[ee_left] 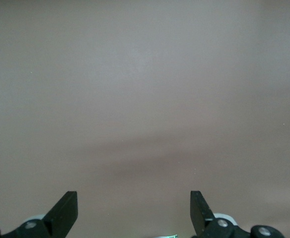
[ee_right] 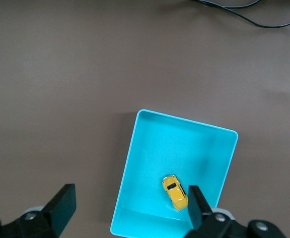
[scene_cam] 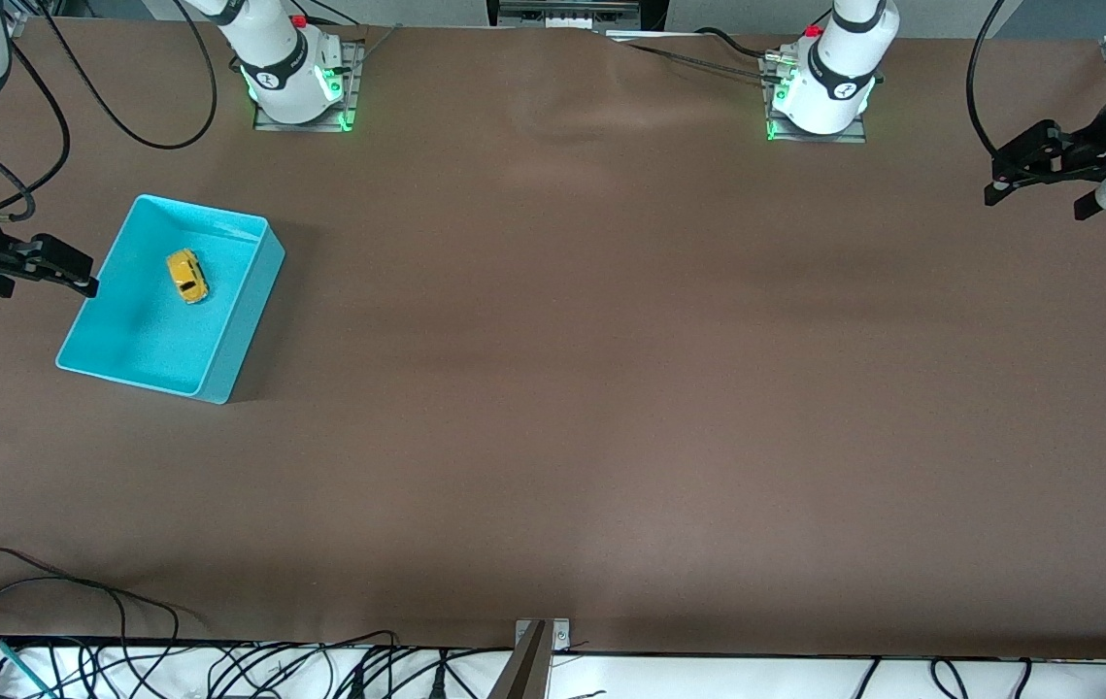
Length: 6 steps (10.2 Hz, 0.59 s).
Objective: Wind up and store yellow beetle car
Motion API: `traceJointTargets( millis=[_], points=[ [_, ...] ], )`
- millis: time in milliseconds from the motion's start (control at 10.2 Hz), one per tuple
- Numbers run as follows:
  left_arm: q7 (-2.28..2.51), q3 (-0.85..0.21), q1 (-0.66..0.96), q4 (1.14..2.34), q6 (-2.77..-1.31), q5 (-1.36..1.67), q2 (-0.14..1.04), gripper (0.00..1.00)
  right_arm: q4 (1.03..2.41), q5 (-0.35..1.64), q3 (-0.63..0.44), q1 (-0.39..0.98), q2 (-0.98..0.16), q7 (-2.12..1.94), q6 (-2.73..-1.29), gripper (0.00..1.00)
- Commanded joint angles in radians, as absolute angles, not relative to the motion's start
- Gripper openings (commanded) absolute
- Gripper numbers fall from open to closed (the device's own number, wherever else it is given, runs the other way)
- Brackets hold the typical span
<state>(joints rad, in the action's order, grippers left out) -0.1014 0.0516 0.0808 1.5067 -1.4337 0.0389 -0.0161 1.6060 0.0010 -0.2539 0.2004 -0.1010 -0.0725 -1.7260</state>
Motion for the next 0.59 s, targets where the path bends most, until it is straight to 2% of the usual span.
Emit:
traceJointTargets(
  millis=[0,491],
  points=[
    [-0.094,0.051,0.074,1.471,-1.410,0.054,0.000,1.00,1.568,0.018,-0.258,0.196,-0.114,-0.029,-1.671,1.00],
    [-0.094,0.051,0.074,1.473,-1.402,0.054,0.000,1.00,1.548,0.015,-0.256,0.198,-0.115,-0.029,-1.646,1.00]
  ],
)
